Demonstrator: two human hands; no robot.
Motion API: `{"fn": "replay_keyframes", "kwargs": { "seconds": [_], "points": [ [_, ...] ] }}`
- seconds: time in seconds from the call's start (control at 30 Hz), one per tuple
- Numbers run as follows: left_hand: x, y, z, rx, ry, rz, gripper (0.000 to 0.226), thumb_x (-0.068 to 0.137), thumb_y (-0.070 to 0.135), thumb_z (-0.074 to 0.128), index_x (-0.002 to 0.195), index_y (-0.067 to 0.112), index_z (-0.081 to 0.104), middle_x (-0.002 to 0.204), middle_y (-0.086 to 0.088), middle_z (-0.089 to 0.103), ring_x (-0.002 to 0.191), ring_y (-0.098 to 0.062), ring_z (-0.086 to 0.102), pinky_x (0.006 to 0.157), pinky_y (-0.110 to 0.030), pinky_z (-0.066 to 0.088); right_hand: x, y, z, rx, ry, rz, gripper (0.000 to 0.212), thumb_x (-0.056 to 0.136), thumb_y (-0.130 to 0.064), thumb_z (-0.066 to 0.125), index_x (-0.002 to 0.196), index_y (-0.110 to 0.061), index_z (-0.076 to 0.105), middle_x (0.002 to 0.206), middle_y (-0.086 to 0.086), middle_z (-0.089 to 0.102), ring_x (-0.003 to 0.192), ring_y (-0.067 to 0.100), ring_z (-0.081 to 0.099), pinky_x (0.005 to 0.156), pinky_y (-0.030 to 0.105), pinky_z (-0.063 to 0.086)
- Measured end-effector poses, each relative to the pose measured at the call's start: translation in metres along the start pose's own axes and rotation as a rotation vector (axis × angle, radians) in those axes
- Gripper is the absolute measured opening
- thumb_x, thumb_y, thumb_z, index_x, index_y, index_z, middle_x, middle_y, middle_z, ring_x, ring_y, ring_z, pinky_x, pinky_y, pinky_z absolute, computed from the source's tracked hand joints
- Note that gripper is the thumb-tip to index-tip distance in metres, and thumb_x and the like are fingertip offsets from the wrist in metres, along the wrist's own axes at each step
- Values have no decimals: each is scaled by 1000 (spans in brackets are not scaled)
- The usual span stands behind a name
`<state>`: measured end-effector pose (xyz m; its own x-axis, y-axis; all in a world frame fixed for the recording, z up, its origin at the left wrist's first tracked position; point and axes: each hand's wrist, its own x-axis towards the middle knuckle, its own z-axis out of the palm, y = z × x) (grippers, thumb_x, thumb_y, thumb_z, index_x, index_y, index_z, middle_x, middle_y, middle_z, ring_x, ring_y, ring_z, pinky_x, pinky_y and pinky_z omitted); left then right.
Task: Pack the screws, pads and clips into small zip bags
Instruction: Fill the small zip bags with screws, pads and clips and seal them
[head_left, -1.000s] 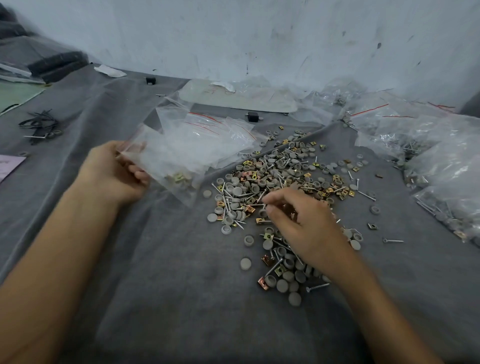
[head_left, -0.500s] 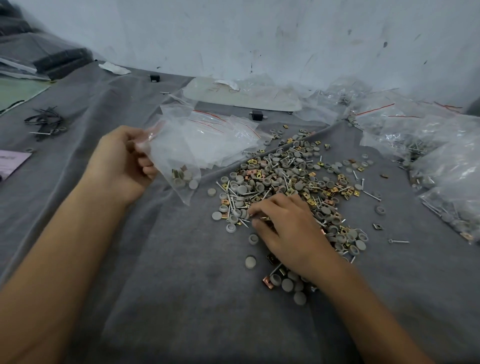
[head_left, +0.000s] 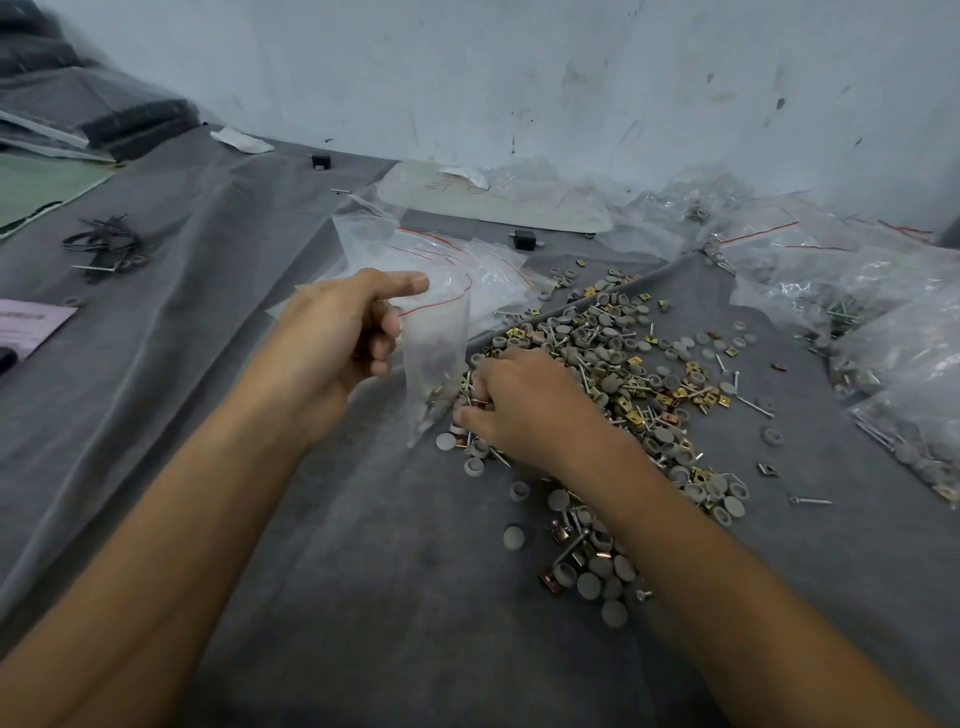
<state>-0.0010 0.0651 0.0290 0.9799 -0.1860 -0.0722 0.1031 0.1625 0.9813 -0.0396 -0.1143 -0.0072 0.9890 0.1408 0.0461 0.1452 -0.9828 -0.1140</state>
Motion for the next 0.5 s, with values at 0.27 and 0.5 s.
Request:
{"fn": "replay_keyframes", "kwargs": {
  "seconds": [0.27,0.5],
  "points": [
    [-4,-2,5,9,4,6,20,90,23,67,102,12,79,57,4,48,48,-10,37,42,-20,33,14,0,-18,-188,-267,32,45,90,-31,71,63,-18,37,68,0,41,78,27,50,69,34,39],
    [-12,-8,16,74,-47,61,19,95,21,61,97,14,79,54,4,54,48,-11,40,43,-20,35,7,5,-17,-194,-299,33,47,93,-40,67,70,-21,32,76,0,41,82,25,47,74,34,40]
  ]
}}
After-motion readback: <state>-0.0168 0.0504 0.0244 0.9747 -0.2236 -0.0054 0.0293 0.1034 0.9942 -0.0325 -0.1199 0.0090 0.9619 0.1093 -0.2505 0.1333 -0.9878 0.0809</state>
